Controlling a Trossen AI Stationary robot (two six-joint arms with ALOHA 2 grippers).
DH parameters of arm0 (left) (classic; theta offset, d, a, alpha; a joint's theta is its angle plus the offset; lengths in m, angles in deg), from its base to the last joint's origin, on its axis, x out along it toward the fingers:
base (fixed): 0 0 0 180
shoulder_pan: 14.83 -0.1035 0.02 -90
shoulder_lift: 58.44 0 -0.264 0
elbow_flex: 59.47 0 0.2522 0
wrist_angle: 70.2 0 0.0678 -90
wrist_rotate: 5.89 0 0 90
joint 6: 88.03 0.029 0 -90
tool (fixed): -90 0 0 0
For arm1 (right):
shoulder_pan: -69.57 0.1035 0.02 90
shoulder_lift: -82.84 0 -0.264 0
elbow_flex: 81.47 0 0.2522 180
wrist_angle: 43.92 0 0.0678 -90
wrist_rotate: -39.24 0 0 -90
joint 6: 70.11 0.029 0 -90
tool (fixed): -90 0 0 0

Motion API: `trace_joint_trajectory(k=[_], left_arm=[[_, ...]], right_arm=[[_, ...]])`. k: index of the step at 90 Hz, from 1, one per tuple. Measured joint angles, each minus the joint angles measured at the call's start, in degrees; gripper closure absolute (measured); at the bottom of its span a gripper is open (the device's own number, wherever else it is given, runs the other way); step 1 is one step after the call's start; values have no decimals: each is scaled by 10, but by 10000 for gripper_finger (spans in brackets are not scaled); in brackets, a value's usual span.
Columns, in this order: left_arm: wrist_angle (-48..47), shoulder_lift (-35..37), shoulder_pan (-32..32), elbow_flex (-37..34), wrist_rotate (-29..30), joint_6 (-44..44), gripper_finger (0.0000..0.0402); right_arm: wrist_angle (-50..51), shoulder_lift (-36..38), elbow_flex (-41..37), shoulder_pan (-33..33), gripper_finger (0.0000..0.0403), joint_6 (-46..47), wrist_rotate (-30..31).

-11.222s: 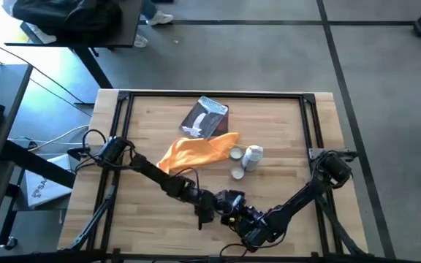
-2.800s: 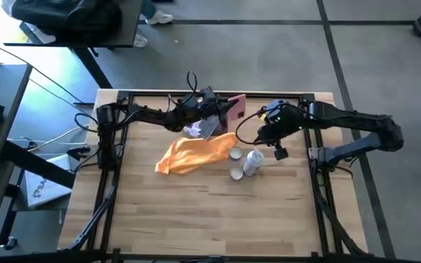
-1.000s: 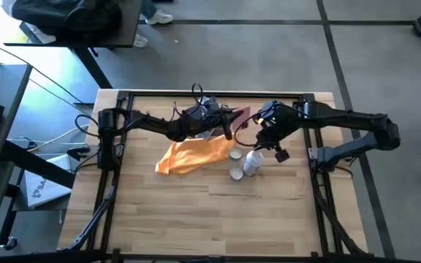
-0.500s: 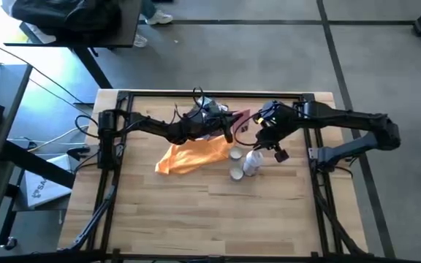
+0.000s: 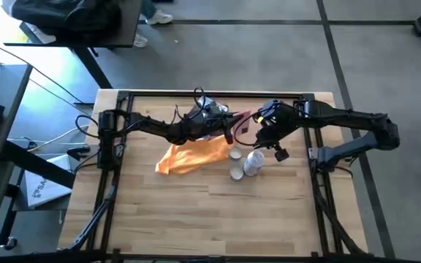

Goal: Apply microfiber cloth
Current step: Spray the pink phone using the white spray bottle

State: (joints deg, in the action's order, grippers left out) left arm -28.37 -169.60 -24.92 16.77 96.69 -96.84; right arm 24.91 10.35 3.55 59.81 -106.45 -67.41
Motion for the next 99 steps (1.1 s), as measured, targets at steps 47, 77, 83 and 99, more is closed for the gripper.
trace_joint_trajectory(k=[47,77,83,99], left_arm=[[-1,0,5,0,0,0,395],[-1,0,5,0,3,6,395],[-1,0,5,0,4,7,395],[-1,0,5,0,5,5,395]], right_arm=[[26,-10,3,0,403,23,26],[12,-10,3,0,403,31,27],[2,-10,3,0,403,16,27],[-3,-15,3,-3,403,-10,21]])
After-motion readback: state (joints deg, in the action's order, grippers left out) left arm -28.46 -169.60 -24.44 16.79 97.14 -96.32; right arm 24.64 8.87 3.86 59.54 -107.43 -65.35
